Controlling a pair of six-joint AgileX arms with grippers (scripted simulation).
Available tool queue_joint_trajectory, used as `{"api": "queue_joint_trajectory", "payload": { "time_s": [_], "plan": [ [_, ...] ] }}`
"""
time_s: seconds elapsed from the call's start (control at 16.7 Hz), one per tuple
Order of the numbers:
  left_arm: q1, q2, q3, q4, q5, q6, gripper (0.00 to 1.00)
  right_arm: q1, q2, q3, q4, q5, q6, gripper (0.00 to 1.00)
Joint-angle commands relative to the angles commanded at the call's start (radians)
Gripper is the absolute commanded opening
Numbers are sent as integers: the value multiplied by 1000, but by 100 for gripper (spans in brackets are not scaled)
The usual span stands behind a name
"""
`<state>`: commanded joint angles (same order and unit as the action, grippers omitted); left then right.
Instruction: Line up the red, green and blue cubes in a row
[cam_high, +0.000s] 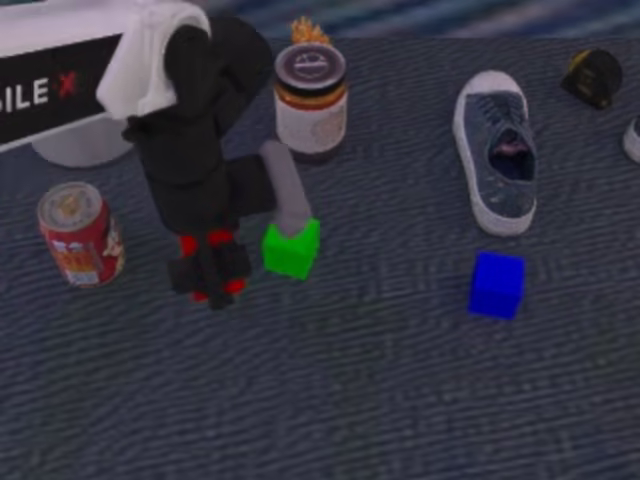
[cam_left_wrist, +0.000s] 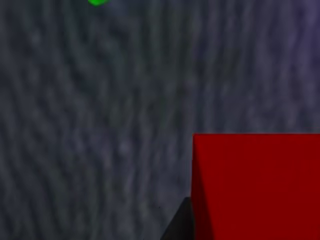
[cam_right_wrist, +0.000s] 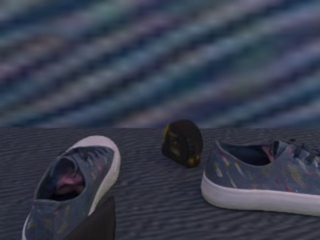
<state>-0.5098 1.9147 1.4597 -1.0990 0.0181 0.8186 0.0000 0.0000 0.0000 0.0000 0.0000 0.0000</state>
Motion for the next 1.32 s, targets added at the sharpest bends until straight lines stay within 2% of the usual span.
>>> {"api": "queue_joint_trajectory", "payload": {
  "time_s": [0.24, 0.36, 0.72, 1.14, 1.32],
  "plan": [
    [-142, -118, -129, 4, 2, 54, 0, 0, 0, 0, 0, 0, 0, 100],
    [-174, -146, -158, 5, 2, 66, 0, 0, 0, 0, 0, 0, 0, 100],
    [-173, -138, -168, 22, 2, 67, 0, 0, 0, 0, 0, 0, 0, 100],
    [-180, -55, -313, 255, 3, 62, 0, 0, 0, 0, 0, 0, 0, 100],
    [-181, -46, -327, 274, 3, 63, 0, 0, 0, 0, 0, 0, 0, 100]
  ]
}}
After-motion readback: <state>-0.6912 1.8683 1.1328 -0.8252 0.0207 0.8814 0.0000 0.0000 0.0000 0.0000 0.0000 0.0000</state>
